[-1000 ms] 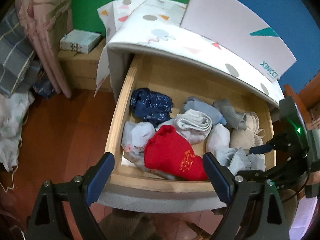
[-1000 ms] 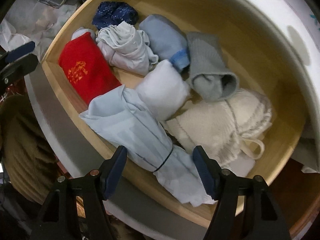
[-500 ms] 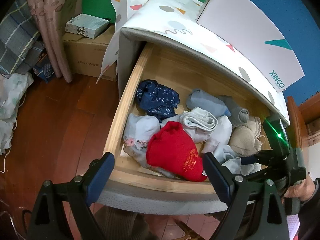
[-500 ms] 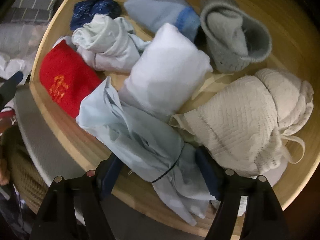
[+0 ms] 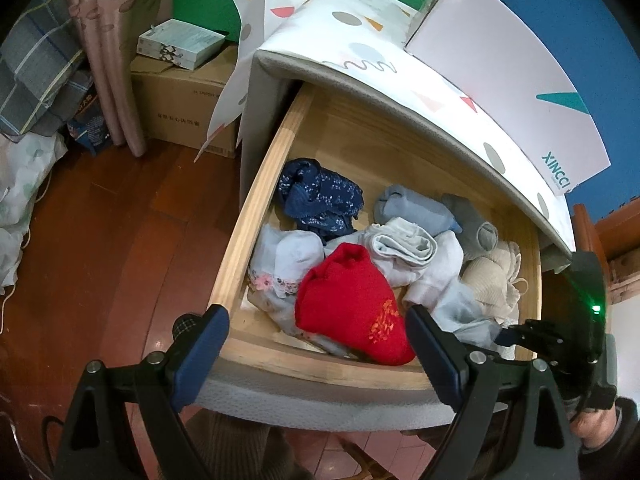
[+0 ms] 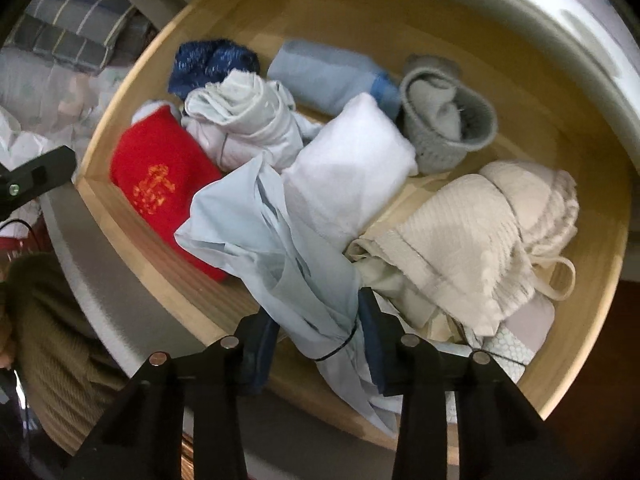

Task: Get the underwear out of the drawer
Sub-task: 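Close the right tool on the light blue garment and lift it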

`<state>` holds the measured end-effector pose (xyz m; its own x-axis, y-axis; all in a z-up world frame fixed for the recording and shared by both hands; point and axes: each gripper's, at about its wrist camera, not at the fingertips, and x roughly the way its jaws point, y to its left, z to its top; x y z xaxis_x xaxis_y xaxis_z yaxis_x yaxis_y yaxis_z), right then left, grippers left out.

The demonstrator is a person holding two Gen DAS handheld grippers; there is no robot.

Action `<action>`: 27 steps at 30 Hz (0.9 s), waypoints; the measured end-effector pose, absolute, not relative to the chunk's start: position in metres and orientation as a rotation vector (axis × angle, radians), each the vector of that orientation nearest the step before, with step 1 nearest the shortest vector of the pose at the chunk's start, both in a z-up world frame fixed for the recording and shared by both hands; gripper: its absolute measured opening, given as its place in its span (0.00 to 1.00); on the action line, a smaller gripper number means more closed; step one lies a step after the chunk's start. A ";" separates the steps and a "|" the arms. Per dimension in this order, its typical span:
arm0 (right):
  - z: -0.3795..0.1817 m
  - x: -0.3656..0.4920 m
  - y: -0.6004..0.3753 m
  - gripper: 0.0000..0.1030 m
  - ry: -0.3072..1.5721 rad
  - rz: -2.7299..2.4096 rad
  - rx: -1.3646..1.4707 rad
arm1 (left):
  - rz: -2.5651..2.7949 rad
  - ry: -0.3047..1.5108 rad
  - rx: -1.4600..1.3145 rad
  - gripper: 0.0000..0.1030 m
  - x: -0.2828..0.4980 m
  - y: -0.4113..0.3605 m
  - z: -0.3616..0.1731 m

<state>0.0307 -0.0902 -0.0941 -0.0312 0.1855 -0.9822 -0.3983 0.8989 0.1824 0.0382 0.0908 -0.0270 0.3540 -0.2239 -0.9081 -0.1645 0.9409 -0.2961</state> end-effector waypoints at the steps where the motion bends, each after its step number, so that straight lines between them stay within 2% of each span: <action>1: -0.091 0.031 -0.093 0.34 1.521 0.462 -0.153 | -0.040 1.214 -0.365 0.89 0.038 0.090 -0.027; 8: -0.046 0.024 -0.144 0.31 1.447 0.367 0.061 | -0.042 1.200 -0.337 0.89 0.038 0.087 -0.024; 11: -0.037 0.026 -0.169 0.26 1.417 0.298 0.144 | -0.042 1.198 -0.326 0.89 0.037 0.085 -0.024; 16: -0.033 0.039 -0.185 0.26 1.381 0.152 0.188 | -0.039 1.201 -0.326 0.89 0.038 0.085 -0.024; 22: -0.053 0.046 -0.170 0.46 1.405 0.152 0.174 | -0.041 1.209 -0.346 0.89 0.038 0.087 -0.027; 27: -0.073 0.041 -0.157 0.53 1.444 0.176 0.086 | -0.044 1.216 -0.340 0.89 0.039 0.086 -0.027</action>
<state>0.0412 -0.1573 -0.0730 0.1168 0.1718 -0.9782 -0.0682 0.9840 0.1647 0.0389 0.0859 -0.0272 0.3532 -0.2139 -0.9108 -0.1469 0.9488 -0.2798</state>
